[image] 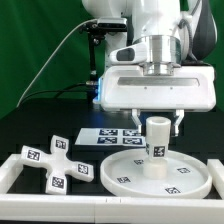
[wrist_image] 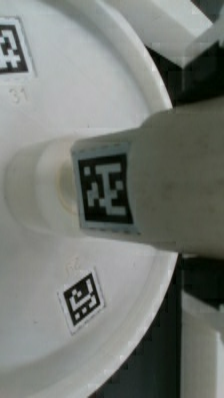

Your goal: Assemble round table

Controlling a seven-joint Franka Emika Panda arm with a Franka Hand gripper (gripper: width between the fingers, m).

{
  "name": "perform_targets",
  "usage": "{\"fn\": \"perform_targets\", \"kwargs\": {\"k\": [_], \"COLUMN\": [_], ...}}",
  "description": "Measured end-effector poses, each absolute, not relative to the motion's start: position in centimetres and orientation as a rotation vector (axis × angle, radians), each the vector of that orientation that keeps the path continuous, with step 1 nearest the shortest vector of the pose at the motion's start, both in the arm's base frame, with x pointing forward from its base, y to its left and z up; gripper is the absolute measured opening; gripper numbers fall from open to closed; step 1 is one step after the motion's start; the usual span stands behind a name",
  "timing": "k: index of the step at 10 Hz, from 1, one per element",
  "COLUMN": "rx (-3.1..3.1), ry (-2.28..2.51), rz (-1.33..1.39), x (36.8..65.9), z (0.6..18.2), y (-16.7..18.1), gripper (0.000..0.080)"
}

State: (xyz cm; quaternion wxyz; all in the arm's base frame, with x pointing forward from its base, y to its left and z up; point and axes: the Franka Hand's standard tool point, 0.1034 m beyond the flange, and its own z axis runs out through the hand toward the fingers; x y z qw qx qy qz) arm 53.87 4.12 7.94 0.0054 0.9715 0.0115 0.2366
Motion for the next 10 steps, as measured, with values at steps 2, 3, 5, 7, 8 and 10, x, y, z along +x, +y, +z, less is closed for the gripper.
{"fn": "perform_targets", "kwargs": {"k": [2, 3, 5, 7, 8, 10], "rx": [3.022, 3.022, 3.029, 3.03, 3.061, 3.106], "ry": [0.009, 0.0, 0.001, 0.001, -0.003, -0.013], "rz": [0.797, 0.797, 0.777, 0.775, 0.697, 0.614], "x": [54.1, 54.1, 53.9, 53.9, 53.6, 54.4], "z": [7.9, 7.9, 7.7, 7.7, 7.6, 8.9], "y": [4.2, 4.2, 4.2, 4.2, 4.5, 5.1], "gripper": [0.0407, 0.0407, 0.0503, 0.0635, 0.0635, 0.0649]}}
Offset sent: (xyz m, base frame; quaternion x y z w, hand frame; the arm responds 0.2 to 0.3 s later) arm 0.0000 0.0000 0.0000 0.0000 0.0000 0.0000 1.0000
